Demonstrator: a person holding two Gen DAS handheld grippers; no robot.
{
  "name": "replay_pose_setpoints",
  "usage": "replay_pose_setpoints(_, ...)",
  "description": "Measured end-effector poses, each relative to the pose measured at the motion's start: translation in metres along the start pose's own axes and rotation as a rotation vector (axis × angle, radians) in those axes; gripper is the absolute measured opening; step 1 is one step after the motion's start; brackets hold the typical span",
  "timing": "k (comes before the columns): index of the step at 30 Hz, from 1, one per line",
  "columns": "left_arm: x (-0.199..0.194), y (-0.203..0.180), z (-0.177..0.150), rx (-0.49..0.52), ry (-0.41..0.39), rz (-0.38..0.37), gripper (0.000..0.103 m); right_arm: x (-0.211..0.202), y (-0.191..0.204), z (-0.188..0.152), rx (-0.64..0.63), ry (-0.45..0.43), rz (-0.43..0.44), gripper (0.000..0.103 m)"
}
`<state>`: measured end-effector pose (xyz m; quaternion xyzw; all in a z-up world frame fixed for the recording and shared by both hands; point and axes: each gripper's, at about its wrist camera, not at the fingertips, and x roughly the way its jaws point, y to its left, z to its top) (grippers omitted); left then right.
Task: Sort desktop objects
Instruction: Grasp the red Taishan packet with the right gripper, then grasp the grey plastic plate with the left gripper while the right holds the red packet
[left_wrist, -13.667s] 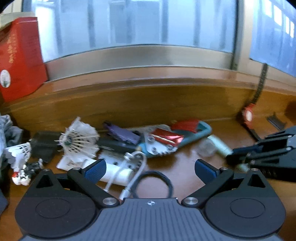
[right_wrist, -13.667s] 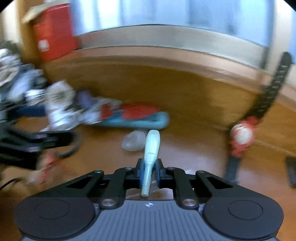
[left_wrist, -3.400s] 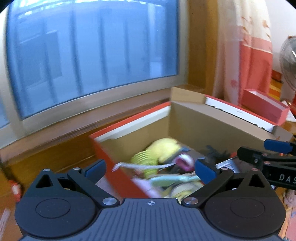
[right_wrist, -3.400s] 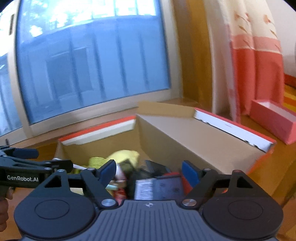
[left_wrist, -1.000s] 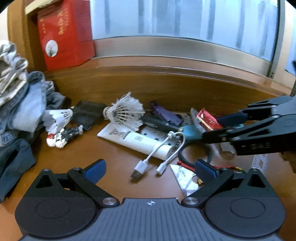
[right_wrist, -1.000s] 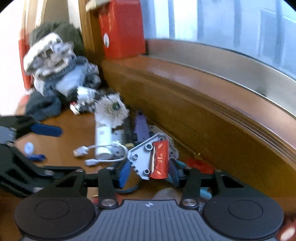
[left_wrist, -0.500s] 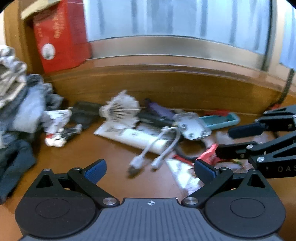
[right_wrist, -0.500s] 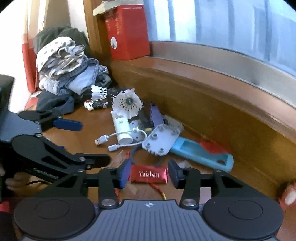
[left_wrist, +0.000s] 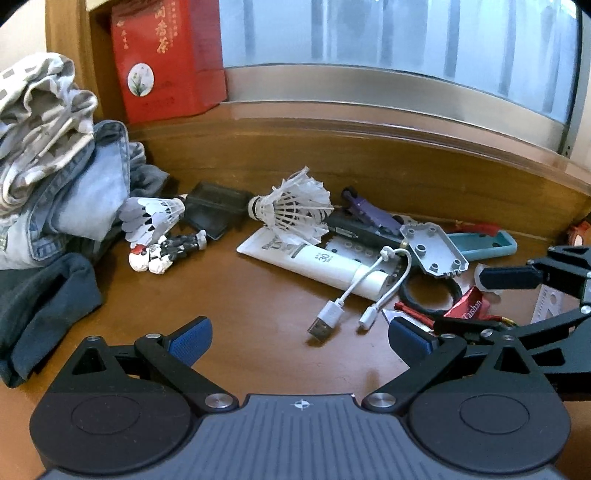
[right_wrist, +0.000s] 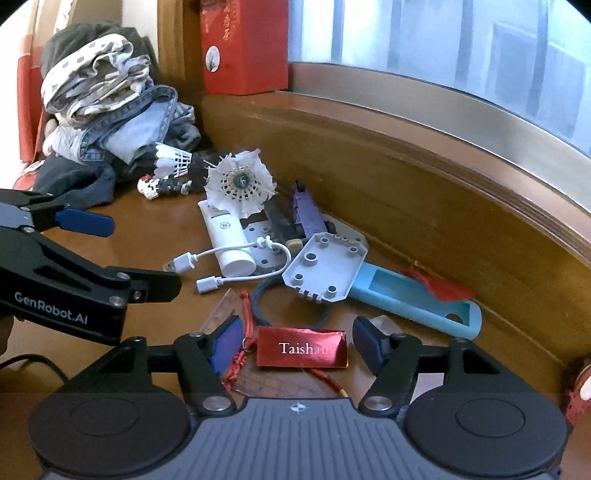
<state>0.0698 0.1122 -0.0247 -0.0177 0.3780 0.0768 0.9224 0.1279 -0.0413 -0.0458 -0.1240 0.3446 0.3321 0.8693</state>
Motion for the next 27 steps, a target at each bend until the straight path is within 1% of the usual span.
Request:
replay_pose_setpoints(7, -0.001, 0.0, -0.001, 0.001, -0.004, -0.004, 0.103, -0.004, -0.017, -0.008, 0.066, 0.012, 0.05, 0.066)
replay_pose_setpoints(10, -0.001, 0.0, -0.001, -0.001, -0.004, -0.006, 0.103, -0.004, -0.023, -0.006, 0.071, 0.02, 0.116, 0.065)
replay_pose_setpoints(12, -0.002, 0.0, 0.0, -0.002, -0.007, -0.007, 0.103, -0.005, -0.027, -0.004, 0.076, 0.023, 0.177, 0.066)
replay_pose_setpoints(16, -0.002, 0.001, 0.0, -0.007, -0.009, -0.005, 0.103, -0.007, -0.031, -0.002, 0.02, 0.014, 0.17, 0.067)
replay_pose_setpoints(20, 0.0, 0.001, 0.0, -0.01, -0.005, -0.005, 0.103, -0.007, -0.037, 0.001, 0.027, 0.041, 0.187, 0.067)
replay_pose_setpoints(22, 0.001, 0.0, 0.0, -0.009, -0.002, -0.006, 0.103, -0.003, -0.033, 0.001, 0.026, 0.049, 0.184, 0.067)
replay_pose_setpoints(24, 0.001, 0.0, 0.0, -0.005, 0.001, -0.006, 0.103, 0.0, -0.025, -0.001, -0.004, 0.041, 0.157, 0.067)
replay_pose_setpoints(25, 0.001, -0.001, 0.0, -0.003, 0.001, -0.006, 0.103, 0.001, -0.02, -0.002, -0.019, 0.036, 0.144, 0.065)
replay_pose_setpoints(26, 0.001, -0.001, 0.0, 0.0, -0.001, -0.005, 0.103, 0.002, -0.016, -0.002, -0.033, 0.032, 0.13, 0.056)
replay_pose_setpoints(27, 0.001, -0.001, 0.0, 0.002, -0.003, -0.004, 0.103, -0.001, -0.017, -0.003, -0.029, 0.029, 0.128, 0.056)
